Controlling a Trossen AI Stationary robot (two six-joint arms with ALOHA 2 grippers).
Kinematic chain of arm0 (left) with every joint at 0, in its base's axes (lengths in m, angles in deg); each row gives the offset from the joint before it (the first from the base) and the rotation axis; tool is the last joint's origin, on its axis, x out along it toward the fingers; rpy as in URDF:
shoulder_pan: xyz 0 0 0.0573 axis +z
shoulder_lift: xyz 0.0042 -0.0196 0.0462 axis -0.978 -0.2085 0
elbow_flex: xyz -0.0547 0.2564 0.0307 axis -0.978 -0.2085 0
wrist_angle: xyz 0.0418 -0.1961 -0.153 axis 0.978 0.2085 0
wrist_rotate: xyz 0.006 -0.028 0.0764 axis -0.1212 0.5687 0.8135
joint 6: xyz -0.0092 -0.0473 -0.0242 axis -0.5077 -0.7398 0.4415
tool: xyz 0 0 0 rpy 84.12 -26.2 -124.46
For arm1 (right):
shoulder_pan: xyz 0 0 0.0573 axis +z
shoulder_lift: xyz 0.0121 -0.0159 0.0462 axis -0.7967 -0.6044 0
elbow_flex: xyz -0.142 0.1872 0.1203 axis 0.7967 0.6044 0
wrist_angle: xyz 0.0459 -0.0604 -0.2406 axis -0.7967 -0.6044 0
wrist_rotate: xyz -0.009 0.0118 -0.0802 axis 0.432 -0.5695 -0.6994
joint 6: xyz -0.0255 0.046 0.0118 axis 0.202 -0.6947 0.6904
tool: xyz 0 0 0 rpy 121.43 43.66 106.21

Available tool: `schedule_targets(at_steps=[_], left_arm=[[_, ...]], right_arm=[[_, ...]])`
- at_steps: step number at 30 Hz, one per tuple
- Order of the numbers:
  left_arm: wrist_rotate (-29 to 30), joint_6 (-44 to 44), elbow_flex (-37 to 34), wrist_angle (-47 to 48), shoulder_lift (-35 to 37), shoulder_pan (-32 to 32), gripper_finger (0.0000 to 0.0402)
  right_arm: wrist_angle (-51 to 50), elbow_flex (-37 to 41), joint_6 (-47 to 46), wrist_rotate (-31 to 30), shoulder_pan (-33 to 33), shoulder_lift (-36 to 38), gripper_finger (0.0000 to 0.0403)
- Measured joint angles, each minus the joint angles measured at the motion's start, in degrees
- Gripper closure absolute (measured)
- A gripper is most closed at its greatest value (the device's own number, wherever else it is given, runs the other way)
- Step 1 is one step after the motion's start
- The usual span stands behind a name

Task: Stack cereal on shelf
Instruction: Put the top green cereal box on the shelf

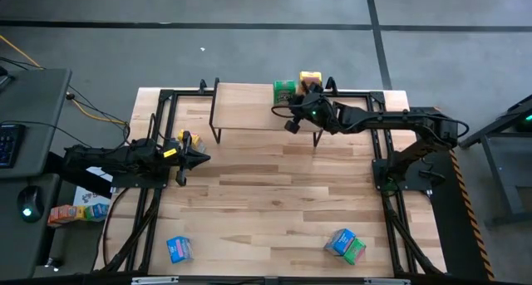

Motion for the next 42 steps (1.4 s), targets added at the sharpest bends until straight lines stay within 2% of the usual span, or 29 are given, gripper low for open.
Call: schedule_targets(at_steps=[7, 12, 19, 27, 34, 42], left_arm=[[0.02, 0.00, -0.01, 0.02, 0.01, 0.01, 0.0401], [0.01, 0.00, 0.00, 0.00, 0.02, 0.00, 0.0401], [0.02, 0.00, 0.00, 0.00, 0.02, 0.01, 0.0401], [0.02, 0.00, 0.00, 0.00, 0.02, 0.01, 0.0401], [0.00, 0.00, -0.02, 0.02, 0.00, 0.01, 0.0401], [0.02, 0.00, -0.01, 0.01, 0.02, 0.01, 0.0401]], right_arm=[[0.82, -0.04, -8.53, 0.06, 2.28, -1.88, 0.0403], [2.02, -0.04, -7.96, -4.61, 3.83, -4.40, 0.0403], [2.67, -0.04, -6.80, -6.51, 3.21, -4.96, 0.0403], [4.09, -0.04, -8.80, -6.00, 0.98, -4.96, 0.0403], [5.96, -0.04, -12.79, -0.97, -0.11, -4.96, 0.0403], [9.15, -0.04, -14.41, 0.57, -0.09, -6.42, 0.0403]])
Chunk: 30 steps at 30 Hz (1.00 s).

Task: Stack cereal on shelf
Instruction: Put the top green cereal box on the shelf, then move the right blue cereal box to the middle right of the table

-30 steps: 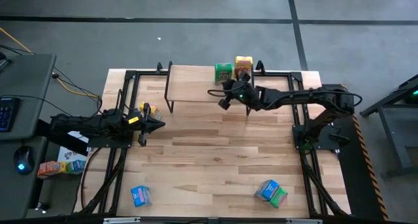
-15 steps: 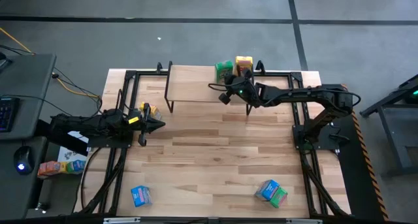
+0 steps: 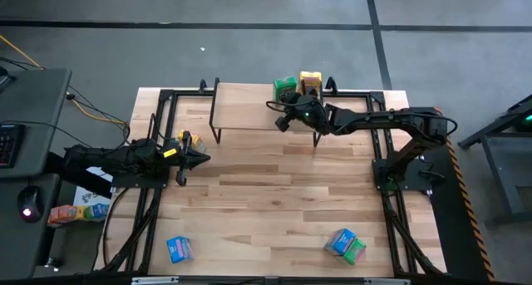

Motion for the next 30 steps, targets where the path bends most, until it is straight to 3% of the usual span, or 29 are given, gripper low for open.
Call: schedule_targets(at_steps=[3, 20, 26, 30], left_arm=[[0.00, 0.00, 0.01, 0.01, -0.02, 0.00, 0.0401], [-0.02, 0.00, 0.01, -0.01, -0.01, -0.01, 0.0401], [0.00, 0.00, -0.01, -0.01, -0.02, -0.01, 0.0401], [-0.02, 0.00, 0.01, 0.00, 0.00, -0.01, 0.0401]], right_arm=[[1.70, -0.02, -1.64, 2.41, 0.00, -2.10, 0.0403], [8.14, -0.02, -0.17, -0.05, -0.41, -3.53, 0.0403], [8.91, -0.02, -0.30, 3.35, -0.68, -3.46, 0.0403], [5.20, 0.02, 0.16, 5.28, 1.01, 0.57, 0.0403]])
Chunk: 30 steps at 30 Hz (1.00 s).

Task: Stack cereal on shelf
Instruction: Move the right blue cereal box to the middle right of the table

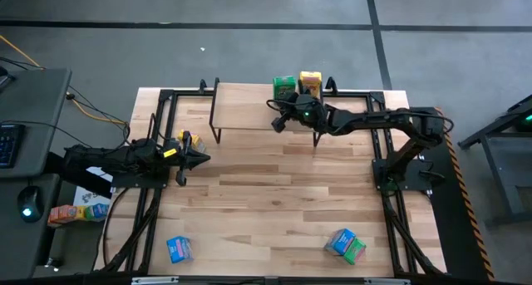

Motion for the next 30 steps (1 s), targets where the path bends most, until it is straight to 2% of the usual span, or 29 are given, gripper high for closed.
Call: schedule_targets(at_steps=[7, 14, 19, 25, 27, 30], left_arm=[[0.00, 0.00, 0.00, -0.02, -0.02, 0.01, 0.0401], [0.00, 0.00, -0.01, 0.00, -0.01, 0.00, 0.0401], [0.00, 0.00, 0.00, -0.02, -0.02, 0.01, 0.0401], [0.00, 0.00, -0.02, -0.02, -0.02, 0.01, 0.0401], [0.00, 0.00, 0.00, -0.02, 0.00, 0.01, 0.0401], [0.00, 0.01, -0.01, 0.00, 0.00, 0.01, 0.0401]], right_arm=[[-16.64, -0.02, 1.61, -1.20, 4.85, 14.06, 0.0403], [-34.26, -0.01, -0.03, -9.51, 10.22, 24.98, 0.0403], [-40.12, 0.00, -1.30, -14.96, 13.77, 28.97, 0.0403], [-51.22, 0.67, -8.40, -21.58, 18.38, 31.59, 0.0403], [-51.49, 3.79, -11.23, -24.38, 20.16, 33.37, 0.0403], [-50.02, 10.05, -14.50, -23.41, 22.41, 36.68, 0.0403]])
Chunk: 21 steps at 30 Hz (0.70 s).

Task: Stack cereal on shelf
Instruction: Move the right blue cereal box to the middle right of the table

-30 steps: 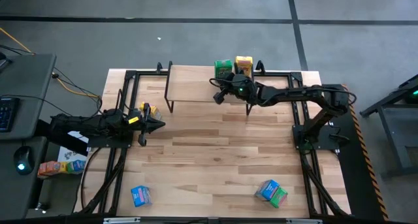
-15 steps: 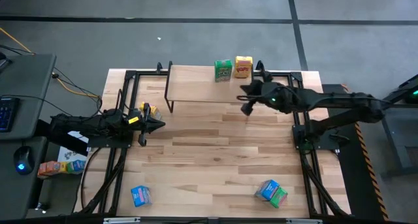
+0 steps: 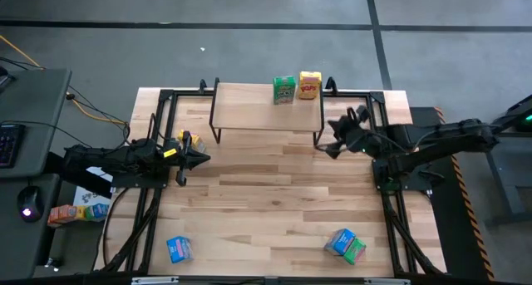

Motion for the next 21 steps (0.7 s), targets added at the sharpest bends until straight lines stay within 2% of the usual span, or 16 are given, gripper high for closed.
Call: schedule_targets(at_steps=[5, 9, 17, 21], left_arm=[[0.00, -0.01, 0.01, -0.02, 0.00, 0.00, 0.0401], [0.01, -0.01, 0.01, -0.02, 0.00, -0.01, 0.0401], [0.00, -0.01, 0.01, -0.02, 0.00, 0.00, 0.0401], [0.55, 0.50, 0.01, -0.07, -0.02, 0.00, 0.0401]], right_arm=[[7.87, 9.10, -1.95, 7.73, 4.02, 5.64, 0.0403], [18.51, 13.65, 1.97, 13.80, 7.05, 7.74, 0.0403], [37.39, 17.77, 3.74, 26.40, 10.60, 6.21, 0.0403], [42.92, 18.14, 3.71, 29.56, 11.32, 4.00, 0.0403]])
